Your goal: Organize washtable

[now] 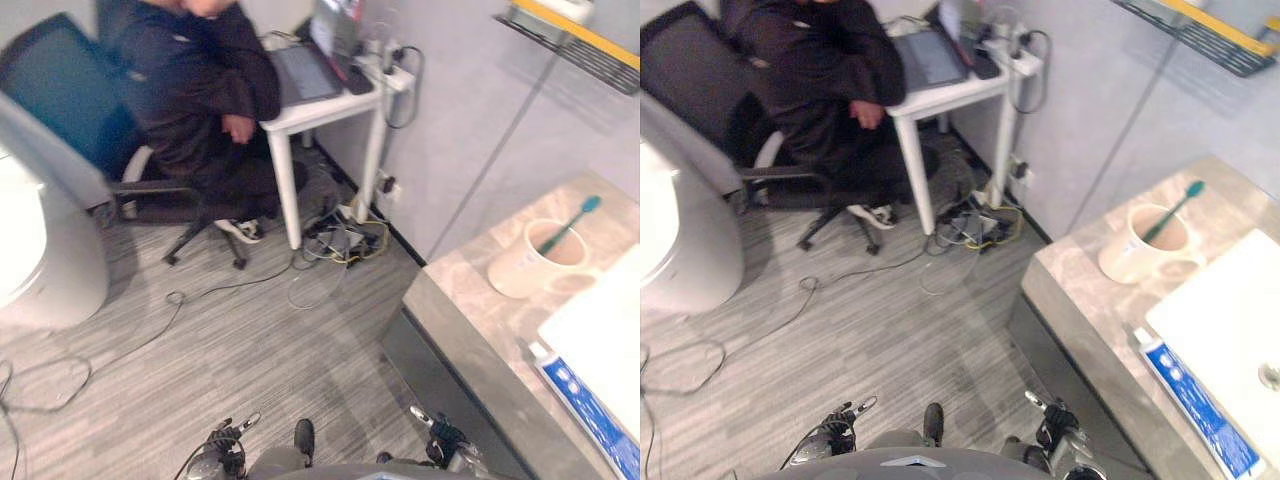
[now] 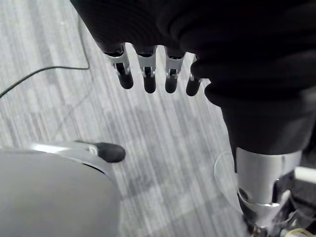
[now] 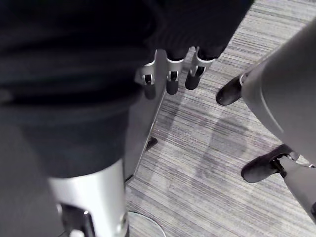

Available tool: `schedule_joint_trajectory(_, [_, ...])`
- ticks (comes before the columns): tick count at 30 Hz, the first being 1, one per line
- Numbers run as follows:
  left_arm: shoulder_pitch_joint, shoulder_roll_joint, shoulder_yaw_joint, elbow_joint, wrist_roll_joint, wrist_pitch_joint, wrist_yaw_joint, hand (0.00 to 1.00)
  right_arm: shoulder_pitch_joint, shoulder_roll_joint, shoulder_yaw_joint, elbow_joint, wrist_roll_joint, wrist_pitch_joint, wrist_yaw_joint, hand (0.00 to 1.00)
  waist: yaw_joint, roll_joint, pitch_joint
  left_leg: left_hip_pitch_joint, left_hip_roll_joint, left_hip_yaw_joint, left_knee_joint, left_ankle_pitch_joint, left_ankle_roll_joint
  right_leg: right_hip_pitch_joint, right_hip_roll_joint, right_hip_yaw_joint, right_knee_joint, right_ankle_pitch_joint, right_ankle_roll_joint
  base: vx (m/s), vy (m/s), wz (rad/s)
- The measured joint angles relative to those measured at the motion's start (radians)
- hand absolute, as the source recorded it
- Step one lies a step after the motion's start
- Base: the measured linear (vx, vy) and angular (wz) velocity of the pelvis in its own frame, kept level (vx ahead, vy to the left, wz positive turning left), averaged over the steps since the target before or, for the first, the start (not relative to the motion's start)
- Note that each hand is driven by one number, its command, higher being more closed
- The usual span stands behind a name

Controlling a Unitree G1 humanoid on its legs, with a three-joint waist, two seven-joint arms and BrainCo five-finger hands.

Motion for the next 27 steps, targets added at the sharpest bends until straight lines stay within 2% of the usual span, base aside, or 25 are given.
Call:
schedule_joint_trajectory(1, [0.006,-0.004,0.000,0.011,0.009,0.001,0.001,0.00,-0.004,0.000,0.033,0.000,0.000,-0.001,0.000,0.00,0.005,0.013,0.001,0.003,0.023,0.059,0.015,-0.007,0.011,-0.020,-0.008,-0.109,0.015,0.023,-0.017,0.05,0.033,-1.66])
schedule_joint_trajectory(2, [0.011,-0.001,0.000,0.015,0.011,0.002,-0.001,0.00,-0.010,-0.003,0.061,-0.004,-0.001,-0.002,0.002,0.00,0.000,0.011,0.003,0.023,0.022,0.118,0.007,-0.015,0.018,-0.051,-0.054,-0.310,0.119,-0.021,-0.060,0.05,0.021,-1.40])
schedule_joint_trajectory(3, [0.010,-0.001,0.000,0.015,0.012,0.003,-0.002,0.00,-0.010,-0.004,0.063,-0.002,-0.001,-0.002,0.002,0.00,0.000,0.011,0.003,0.029,0.022,0.128,0.006,-0.019,0.017,-0.052,-0.060,-0.337,0.130,-0.028,-0.063,0.04,0.003,-1.10])
schedule_joint_trajectory(5, [0.014,-0.001,0.000,0.020,0.032,0.009,-0.003,0.00,-0.012,-0.005,0.081,0.004,-0.001,-0.001,0.002,0.00,0.007,0.009,0.004,0.067,0.022,0.205,0.003,-0.037,0.011,-0.028,-0.088,-0.481,0.117,-0.052,-0.080,-0.03,0.020,-0.90])
schedule_joint_trajectory(7, [0.023,0.001,0.000,0.020,0.032,0.011,-0.004,0.00,-0.011,-0.012,0.109,0.007,-0.003,-0.001,0.002,0.00,0.008,0.012,0.002,0.084,0.028,0.208,0.005,-0.061,-0.022,0.004,-0.060,-0.482,0.032,-0.051,-0.066,-0.06,-0.057,-0.68])
schedule_joint_trajectory(10, [0.026,-0.001,-0.003,0.018,0.032,0.014,-0.005,0.00,-0.006,-0.027,0.117,0.016,-0.005,0.000,0.002,0.00,0.009,0.025,-0.005,0.062,0.073,0.197,0.067,-0.088,-0.041,0.044,-0.003,-0.459,-0.057,-0.010,-0.072,-0.08,-0.072,-0.28])
schedule_joint_trajectory(11, [0.027,-0.001,-0.002,0.012,0.032,0.020,-0.003,0.00,-0.002,-0.032,0.127,0.015,-0.005,0.000,0.002,0.00,0.009,0.031,-0.003,0.022,0.121,0.191,0.181,-0.140,-0.054,0.058,0.030,-0.458,-0.088,-0.007,-0.084,-0.12,-0.088,-0.18])
schedule_joint_trajectory(12, [0.027,-0.002,0.000,0.000,0.026,0.022,-0.002,0.00,-0.001,-0.036,0.138,0.016,-0.005,0.000,0.002,0.00,0.018,0.043,0.001,-0.046,0.186,0.162,0.361,-0.183,-0.059,0.076,0.070,-0.445,-0.104,-0.003,-0.093,-0.12,-0.094,-0.28])
schedule_joint_trajectory(14, [0.032,-0.004,0.000,-0.010,0.017,0.022,-0.001,0.00,-0.001,-0.039,0.145,0.017,-0.004,-0.001,0.001,0.00,0.034,0.053,0.013,-0.105,0.228,0.118,0.515,-0.183,-0.057,0.082,0.096,-0.410,-0.102,0.000,-0.104,-0.08,-0.053,-0.52])
schedule_joint_trajectory(15, [0.043,-0.019,0.003,-0.023,-0.005,0.022,0.000,0.00,-0.005,-0.048,0.148,0.021,-0.004,-0.002,0.001,0.00,0.048,0.066,0.018,-0.147,0.243,0.036,0.626,-0.174,-0.055,0.087,0.121,-0.372,-0.094,0.001,-0.109,-0.06,0.028,-0.99])
schedule_joint_trajectory(16, [0.049,-0.028,0.000,-0.040,-0.007,0.021,0.000,0.00,-0.006,-0.058,0.150,0.034,-0.004,-0.002,0.000,0.00,0.065,0.079,0.022,-0.164,0.227,-0.049,0.674,-0.169,-0.059,0.090,0.131,-0.328,-0.085,0.002,-0.112,-0.03,0.054,-1.03])
schedule_joint_trajectory(17, [0.052,-0.029,0.000,-0.042,-0.007,0.021,0.000,0.00,-0.006,-0.058,0.151,0.042,-0.004,-0.002,0.000,0.00,0.065,0.072,0.024,-0.162,0.205,-0.098,0.672,-0.177,-0.066,0.086,0.129,-0.312,-0.081,0.002,-0.112,0.00,0.088,-0.91])
schedule_joint_trajectory(18, [0.059,-0.032,0.000,-0.045,-0.007,0.021,0.000,0.00,-0.006,-0.060,0.150,0.044,-0.004,-0.001,-0.001,0.00,0.064,0.078,0.020,-0.154,0.166,-0.173,0.649,-0.193,-0.075,0.076,0.128,-0.276,-0.076,0.003,-0.111,0.06,0.116,-0.91])
schedule_joint_trajectory(19, [0.073,-0.039,0.001,-0.049,-0.007,0.020,-0.001,0.00,-0.010,-0.068,0.149,0.044,-0.004,-0.001,-0.002,0.00,0.062,0.085,0.016,-0.132,0.107,-0.275,0.579,-0.229,-0.100,0.057,0.126,-0.208,-0.074,0.009,-0.107,0.02,0.166,-1.24])
schedule_joint_trajectory(20, [0.080,-0.045,0.004,-0.050,-0.006,0.020,-0.001,0.00,-0.017,-0.072,0.149,0.044,-0.005,-0.001,-0.002,0.00,0.066,0.091,0.014,-0.117,0.044,-0.382,0.481,-0.244,-0.111,0.027,0.123,-0.127,-0.074,0.015,-0.107,-0.01,0.177,-1.25])
schedule_joint_trajectory(21, [0.085,-0.049,0.009,-0.050,-0.004,0.020,-0.001,0.00,-0.020,-0.073,0.149,0.044,-0.007,0.000,-0.001,0.00,0.069,0.093,0.013,-0.109,0.017,-0.433,0.430,-0.243,-0.112,0.012,0.122,-0.088,-0.073,0.017,-0.106,-0.09,0.201,-1.45])
schedule_joint_trajectory(22, [0.105,-0.063,0.024,-0.050,-0.003,0.019,0.000,0.00,-0.022,-0.077,0.148,0.044,-0.011,0.000,0.001,0.00,0.076,0.111,0.000,-0.082,-0.003,-0.510,0.315,-0.235,-0.117,-0.015,0.126,-0.016,-0.073,0.026,-0.094,0.01,0.223,-1.42])
schedule_joint_trajectory(23, [0.114,-0.070,0.040,-0.040,-0.004,0.020,0.002,0.00,-0.020,-0.071,0.145,0.046,-0.011,0.000,0.001,0.00,0.081,0.109,0.000,-0.057,-0.012,-0.461,0.292,-0.217,-0.108,-0.017,0.122,0.039,-0.074,0.040,-0.080,0.12,0.272,-1.60])
schedule_joint_trajectory(24, [0.134,-0.069,0.038,-0.032,-0.004,0.021,0.007,0.00,-0.016,-0.068,0.141,0.048,-0.010,0.001,0.004,0.00,0.081,0.101,-0.005,-0.032,-0.015,-0.391,0.261,-0.212,-0.083,-0.009,0.107,0.096,-0.078,0.053,-0.065,0.17,0.243,-1.18])
schedule_joint_trajectory(25, [0.141,-0.068,0.038,-0.028,-0.005,0.021,0.008,0.00,-0.011,-0.068,0.126,0.052,-0.004,0.001,0.002,0.00,0.077,0.101,-0.005,-0.021,-0.018,-0.359,0.255,-0.214,-0.072,-0.007,0.098,0.114,-0.076,0.068,-0.054,0.18,0.253,-1.11])
schedule_joint_trajectory(27, [0.151,-0.058,0.036,0.014,-0.004,0.022,0.008,0.00,0.024,-0.066,0.041,0.050,0.001,0.002,-0.001,0.00,0.046,0.086,-0.052,0.029,-0.048,-0.294,0.173,-0.195,-0.036,-0.010,0.055,0.160,-0.095,0.078,-0.038,0.21,0.221,-0.78])
